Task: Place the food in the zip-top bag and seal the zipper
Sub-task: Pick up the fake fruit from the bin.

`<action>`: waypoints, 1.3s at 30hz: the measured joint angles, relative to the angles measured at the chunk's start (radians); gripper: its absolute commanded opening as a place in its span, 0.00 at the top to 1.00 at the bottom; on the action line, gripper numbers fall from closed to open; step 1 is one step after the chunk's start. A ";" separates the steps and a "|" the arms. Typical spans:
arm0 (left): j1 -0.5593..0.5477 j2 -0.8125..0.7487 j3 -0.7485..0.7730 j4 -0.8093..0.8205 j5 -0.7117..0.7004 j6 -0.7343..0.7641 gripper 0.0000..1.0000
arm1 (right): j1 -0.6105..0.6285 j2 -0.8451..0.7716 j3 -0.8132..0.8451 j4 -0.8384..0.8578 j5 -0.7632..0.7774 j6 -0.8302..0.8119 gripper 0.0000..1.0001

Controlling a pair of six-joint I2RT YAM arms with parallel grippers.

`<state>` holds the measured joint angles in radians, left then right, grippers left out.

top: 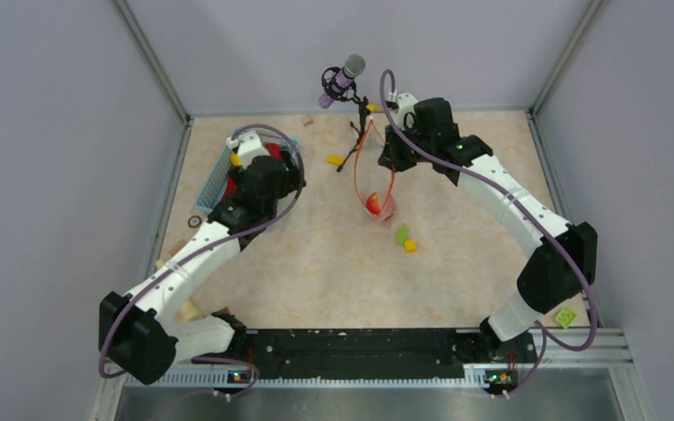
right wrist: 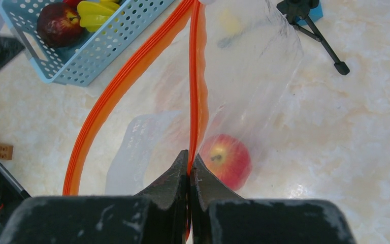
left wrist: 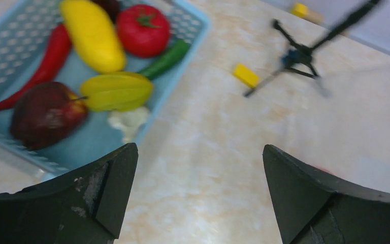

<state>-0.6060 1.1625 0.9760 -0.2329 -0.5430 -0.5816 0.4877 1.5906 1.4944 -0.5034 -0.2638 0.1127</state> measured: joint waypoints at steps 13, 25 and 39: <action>0.296 0.172 0.066 -0.221 -0.087 0.045 0.02 | 0.000 0.000 0.000 0.000 0.005 -0.015 1.00; 0.370 0.340 0.077 -0.185 -0.011 0.404 0.02 | 0.000 0.000 0.000 0.000 -0.011 -0.024 1.00; 0.510 0.507 0.092 -0.168 0.099 0.449 0.02 | 0.000 0.000 0.000 0.000 -0.005 -0.035 1.00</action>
<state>-0.0959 1.6699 1.0676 -0.4011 -0.4438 -0.1326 0.4877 1.5906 1.4944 -0.5034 -0.2691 0.0772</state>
